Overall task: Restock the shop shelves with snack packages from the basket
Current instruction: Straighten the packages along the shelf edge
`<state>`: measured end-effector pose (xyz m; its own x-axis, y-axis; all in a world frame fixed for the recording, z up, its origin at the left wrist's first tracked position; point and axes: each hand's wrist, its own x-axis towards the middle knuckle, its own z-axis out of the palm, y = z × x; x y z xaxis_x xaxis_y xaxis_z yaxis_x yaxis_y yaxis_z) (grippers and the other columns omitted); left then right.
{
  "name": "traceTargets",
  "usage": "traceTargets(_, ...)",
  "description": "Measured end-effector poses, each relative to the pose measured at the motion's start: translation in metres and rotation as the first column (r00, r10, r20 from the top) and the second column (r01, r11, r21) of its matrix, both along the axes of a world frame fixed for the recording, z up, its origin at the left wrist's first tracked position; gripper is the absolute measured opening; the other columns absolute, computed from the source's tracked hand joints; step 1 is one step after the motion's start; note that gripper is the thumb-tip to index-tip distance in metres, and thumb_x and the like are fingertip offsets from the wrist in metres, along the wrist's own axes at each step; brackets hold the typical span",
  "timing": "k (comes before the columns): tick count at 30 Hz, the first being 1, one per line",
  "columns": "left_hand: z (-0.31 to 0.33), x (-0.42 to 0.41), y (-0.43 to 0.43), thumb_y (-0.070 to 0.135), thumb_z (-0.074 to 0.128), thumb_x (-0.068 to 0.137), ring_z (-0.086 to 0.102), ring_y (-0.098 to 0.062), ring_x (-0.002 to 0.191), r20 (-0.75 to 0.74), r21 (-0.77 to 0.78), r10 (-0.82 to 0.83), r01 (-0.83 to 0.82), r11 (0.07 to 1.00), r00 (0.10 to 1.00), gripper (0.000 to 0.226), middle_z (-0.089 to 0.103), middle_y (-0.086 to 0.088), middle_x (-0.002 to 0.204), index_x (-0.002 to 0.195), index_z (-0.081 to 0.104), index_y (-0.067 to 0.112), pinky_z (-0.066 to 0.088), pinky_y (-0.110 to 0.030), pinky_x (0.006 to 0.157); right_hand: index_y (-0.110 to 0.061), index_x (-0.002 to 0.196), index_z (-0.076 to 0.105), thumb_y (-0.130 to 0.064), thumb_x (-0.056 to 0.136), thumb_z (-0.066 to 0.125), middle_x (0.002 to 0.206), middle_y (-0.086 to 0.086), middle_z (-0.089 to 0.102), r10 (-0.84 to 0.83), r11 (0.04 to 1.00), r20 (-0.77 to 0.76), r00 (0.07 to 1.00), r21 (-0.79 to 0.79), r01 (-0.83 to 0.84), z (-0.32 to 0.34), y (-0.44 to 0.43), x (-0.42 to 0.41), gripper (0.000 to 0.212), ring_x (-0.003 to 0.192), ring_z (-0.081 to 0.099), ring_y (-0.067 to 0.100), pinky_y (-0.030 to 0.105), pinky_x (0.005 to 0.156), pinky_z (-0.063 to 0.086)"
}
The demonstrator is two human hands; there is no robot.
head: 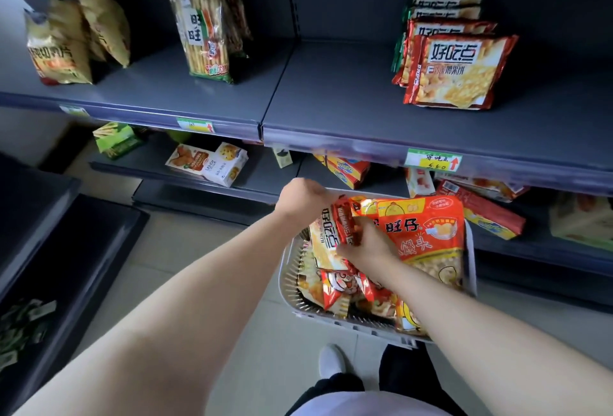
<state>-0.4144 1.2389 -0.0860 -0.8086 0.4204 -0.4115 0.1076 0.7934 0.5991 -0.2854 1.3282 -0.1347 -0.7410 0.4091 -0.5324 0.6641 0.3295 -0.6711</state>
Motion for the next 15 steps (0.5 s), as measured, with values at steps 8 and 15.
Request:
traceTargets(8,-0.002,0.009,-0.018,0.049,0.058,0.093,0.062,-0.026,0.102,0.064,0.024,0.129,-0.130,0.991,0.990,0.047,0.064,-0.010,0.115,0.122,0.058,0.011,0.047,-0.033,0.087,-0.014,0.109,0.054,-0.011,0.080,0.062,0.102,0.011,0.066,-0.528,0.725,0.057,0.847,-0.488,0.486,0.008,0.027,0.039,0.030,0.086,0.062,0.027,0.039,0.079,0.048)
traceTargets(15,0.006,0.027,-0.006,0.028,0.076,0.085,0.063,-0.015,0.096,0.375,0.324,0.074,-0.205,0.924,0.924,0.068,0.061,-0.001,0.126,0.144,0.041,0.022,0.054,-0.030,0.076,-0.023,0.095,0.069,-0.008,0.080,0.060,0.084,0.005,0.074,-0.542,0.728,-0.068,0.837,-0.536,0.428,0.037,0.055,0.046,0.023,0.078,0.065,0.026,0.032,0.071,0.047)
